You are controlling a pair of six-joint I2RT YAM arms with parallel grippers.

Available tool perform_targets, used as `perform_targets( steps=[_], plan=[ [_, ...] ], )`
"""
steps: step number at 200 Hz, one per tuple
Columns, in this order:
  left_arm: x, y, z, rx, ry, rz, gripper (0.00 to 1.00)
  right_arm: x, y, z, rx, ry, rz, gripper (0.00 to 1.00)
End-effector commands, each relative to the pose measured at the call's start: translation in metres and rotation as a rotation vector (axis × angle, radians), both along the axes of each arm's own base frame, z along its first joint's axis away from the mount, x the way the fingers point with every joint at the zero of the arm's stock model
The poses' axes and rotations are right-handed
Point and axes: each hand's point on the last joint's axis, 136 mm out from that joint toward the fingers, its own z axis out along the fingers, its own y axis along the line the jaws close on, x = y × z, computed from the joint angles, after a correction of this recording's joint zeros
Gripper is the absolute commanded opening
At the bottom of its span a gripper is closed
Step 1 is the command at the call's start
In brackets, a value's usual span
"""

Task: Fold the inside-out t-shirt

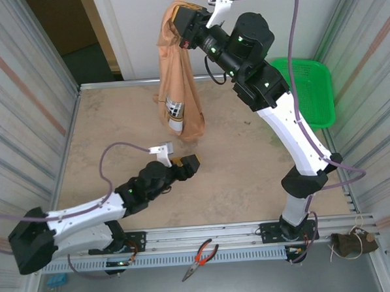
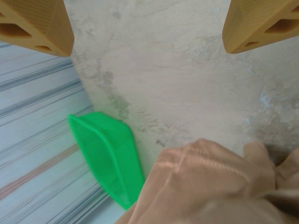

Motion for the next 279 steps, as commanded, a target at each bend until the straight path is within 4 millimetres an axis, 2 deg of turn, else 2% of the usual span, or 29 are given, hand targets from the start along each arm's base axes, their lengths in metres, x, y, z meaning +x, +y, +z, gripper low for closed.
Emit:
perform_targets(
  steps=[1, 43, 52, 57, 62, 68, 69, 70, 71, 75, 92, 102, 106, 120, 129, 139, 147, 153, 170, 187, 202, 209, 226, 235, 242, 245, 259, 269, 279],
  plan=[
    [0.022, -0.017, 0.033, -0.042, -0.086, 0.069, 0.83, -0.018, -0.007, 0.029, 0.057, -0.077, -0.01, 0.0],
    [0.089, -0.021, 0.03, 0.034, -0.094, 0.295, 0.83, -0.03, -0.006, 0.031, 0.047, -0.08, -0.014, 0.0],
    [0.104, -0.022, 0.026, 0.041, -0.071, 0.306, 0.79, -0.031, -0.009, 0.032, 0.04, -0.083, -0.028, 0.0],
    [0.112, -0.023, 0.022, 0.052, -0.05, 0.304, 0.73, -0.031, -0.012, 0.033, 0.034, -0.087, -0.041, 0.0],
    [0.12, -0.021, 0.018, 0.065, -0.029, 0.299, 0.61, -0.031, -0.015, 0.033, 0.029, -0.089, -0.058, 0.0],
    [0.127, -0.021, 0.015, 0.076, -0.012, 0.274, 0.34, -0.029, -0.021, 0.034, 0.022, -0.092, -0.08, 0.0],
    [0.128, -0.019, 0.014, 0.081, -0.012, 0.277, 0.24, -0.029, -0.022, 0.034, 0.022, -0.092, -0.084, 0.0],
    [0.129, -0.019, 0.014, 0.084, -0.01, 0.272, 0.19, -0.029, -0.023, 0.035, 0.022, -0.093, -0.087, 0.0],
    [0.13, -0.019, 0.013, 0.089, -0.01, 0.265, 0.19, -0.029, -0.025, 0.035, 0.022, -0.094, -0.091, 0.0],
    [0.131, -0.018, 0.013, 0.097, -0.005, 0.239, 0.02, -0.027, -0.03, 0.036, 0.017, -0.094, -0.104, 0.0],
    [0.123, -0.012, 0.025, 0.139, -0.009, 0.071, 0.0, -0.008, -0.065, 0.032, -0.007, -0.076, -0.226, 0.0],
    [0.11, -0.007, 0.043, 0.113, -0.008, -0.049, 0.0, 0.012, -0.092, 0.024, -0.026, -0.051, -0.321, 0.0],
    [0.104, -0.004, 0.057, 0.08, -0.013, -0.104, 0.0, 0.022, -0.105, 0.017, -0.03, -0.028, -0.362, 0.0],
    [0.08, 0.012, 0.125, -0.067, -0.07, -0.299, 0.0, 0.063, -0.161, -0.011, -0.044, 0.073, -0.51, 0.0],
    [0.072, 0.044, 0.177, -0.118, -0.149, -0.315, 0.0, 0.087, -0.198, -0.034, -0.039, 0.167, -0.588, 0.0],
    [0.071, 0.091, 0.223, -0.135, -0.246, -0.205, 0.0, 0.105, -0.231, -0.057, -0.006, 0.273, -0.6, 0.0],
    [0.073, 0.127, 0.249, -0.147, -0.295, -0.086, 0.0, 0.11, -0.246, -0.069, 0.027, 0.325, -0.576, 0.0],
    [0.076, 0.145, 0.262, -0.154, -0.304, -0.038, 0.0, 0.11, -0.252, -0.073, 0.044, 0.341, -0.569, 0.0],
    [0.084, 0.153, 0.29, -0.131, -0.27, -0.139, 0.0, 0.09, -0.255, -0.062, 0.062, 0.289, -0.548, 0.0],
    [0.096, 0.166, 0.31, -0.18, -0.31, -0.089, 0.0, 0.067, -0.26, -0.052, 0.086, 0.257, -0.543, 0.0],
    [0.098, 0.159, 0.329, -0.224, -0.352, -0.151, 0.0, 0.05, -0.256, -0.045, 0.087, 0.242, -0.5, 0.0],
    [0.098, 0.164, 0.34, -0.233, -0.371, -0.156, 0.0, 0.042, -0.257, -0.043, 0.08, 0.233, -0.501, 0.0],
    [0.089, 0.182, 0.371, -0.305, -0.51, -0.064, 0.0, 0.017, -0.267, -0.037, 0.126, 0.19, -0.518, 0.0],
    [0.081, 0.183, 0.386, -0.335, -0.561, -0.059, 0.02, 0.008, -0.268, -0.035, 0.143, 0.191, -0.488, 0.0],
    [0.071, 0.18, 0.401, -0.353, -0.605, -0.096, 0.02, -0.003, -0.268, -0.029, 0.156, 0.181, -0.461, 0.0],
    [0.065, 0.179, 0.407, -0.363, -0.63, -0.114, 0.02, -0.004, -0.267, -0.034, 0.153, 0.184, -0.454, 0.0],
    [0.036, 0.177, 0.433, -0.431, -0.782, -0.175, 0.08, -0.028, -0.271, -0.026, 0.191, 0.114, -0.447, 0.0],
    [0.03, 0.178, 0.437, -0.453, -0.811, -0.171, 0.13, -0.036, -0.276, -0.028, 0.205, 0.111, -0.466, 0.0],
    [0.046, 0.179, 0.421, -0.404, -0.721, -0.115, 0.13, -0.03, -0.276, -0.036, 0.179, 0.14, -0.477, 0.0]
  ],
)
